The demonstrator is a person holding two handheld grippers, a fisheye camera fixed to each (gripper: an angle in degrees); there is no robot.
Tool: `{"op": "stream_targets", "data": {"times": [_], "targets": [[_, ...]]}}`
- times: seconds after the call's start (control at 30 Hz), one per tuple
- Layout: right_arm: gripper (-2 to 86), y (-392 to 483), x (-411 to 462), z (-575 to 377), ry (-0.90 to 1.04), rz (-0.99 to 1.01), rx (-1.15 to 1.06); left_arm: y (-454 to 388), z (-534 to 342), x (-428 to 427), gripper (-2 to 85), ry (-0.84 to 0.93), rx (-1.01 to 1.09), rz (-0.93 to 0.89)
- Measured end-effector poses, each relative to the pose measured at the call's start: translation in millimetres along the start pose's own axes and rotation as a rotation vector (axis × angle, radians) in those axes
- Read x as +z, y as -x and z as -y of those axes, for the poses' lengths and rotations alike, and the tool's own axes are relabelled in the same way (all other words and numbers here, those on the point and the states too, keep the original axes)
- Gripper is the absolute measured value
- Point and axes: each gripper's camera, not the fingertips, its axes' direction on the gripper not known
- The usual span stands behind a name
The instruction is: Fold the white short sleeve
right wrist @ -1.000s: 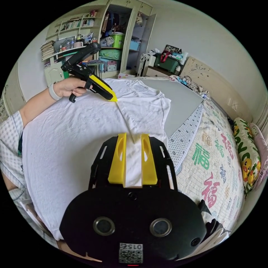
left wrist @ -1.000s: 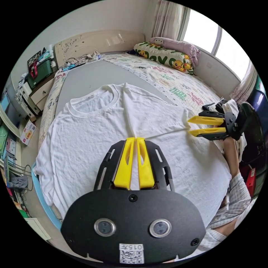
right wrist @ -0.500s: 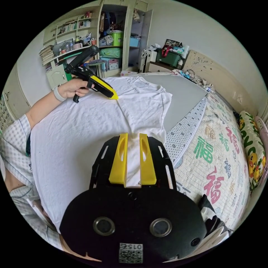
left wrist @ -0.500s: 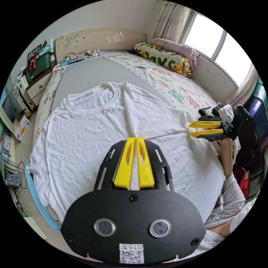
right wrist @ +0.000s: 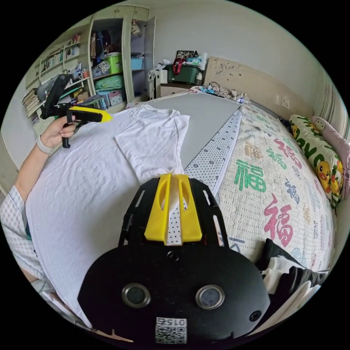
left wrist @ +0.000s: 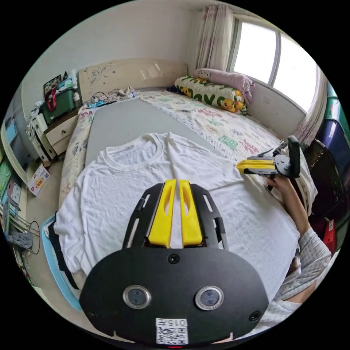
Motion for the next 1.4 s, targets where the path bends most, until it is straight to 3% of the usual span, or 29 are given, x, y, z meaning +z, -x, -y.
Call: {"op": "stream_targets", "data": {"times": [0.13,0.27,0.4,0.5,0.63,0.73,0.87,1.0,1.13,1.27,1.4], "targets": [[4.3,14,15,5,0.001,-0.022,-0.009,48,-42,-93,5.5,-0.165,-0.131,0.049],[4.4,32,33,9,0.0,-0.054,-0.021,120,-160,-153,7.5,-0.217,-0.332,0.183],[4.8,52,52,14,0.004,-0.088,-0.033,204,-295,-120,9.9,-0.175,-0.629,0.176],[5.4,60,61,20,0.038,-0.098,0.001,243,-345,-76,12.7,-0.067,-0.696,0.031],[5.4,86,51,47,0.119,-0.247,0.004,251,-366,-51,11.7,-0.107,-0.655,-0.178],[4.7,128,25,95,0.03,-0.301,0.004,250,-373,-19,8.8,0.028,-0.652,-0.13],[2.8,232,21,192,-0.164,-0.12,-0.072,272,-425,-11,1.8,-0.07,-0.804,-0.23],[4.0,372,93,299,-0.164,0.007,-0.233,292,-481,8,-0.3,-0.19,-0.971,-0.428],[7.3,500,205,365,0.005,0.075,-0.355,284,-479,9,-0.6,-0.166,-0.932,-0.359],[10.9,602,332,393,0.187,0.007,-0.439,282,-486,9,-0.6,-0.19,-0.957,-0.353],[12.5,648,429,395,0.386,-0.215,-0.506,284,-488,13,-0.6,-0.204,-0.979,-0.396]]}}
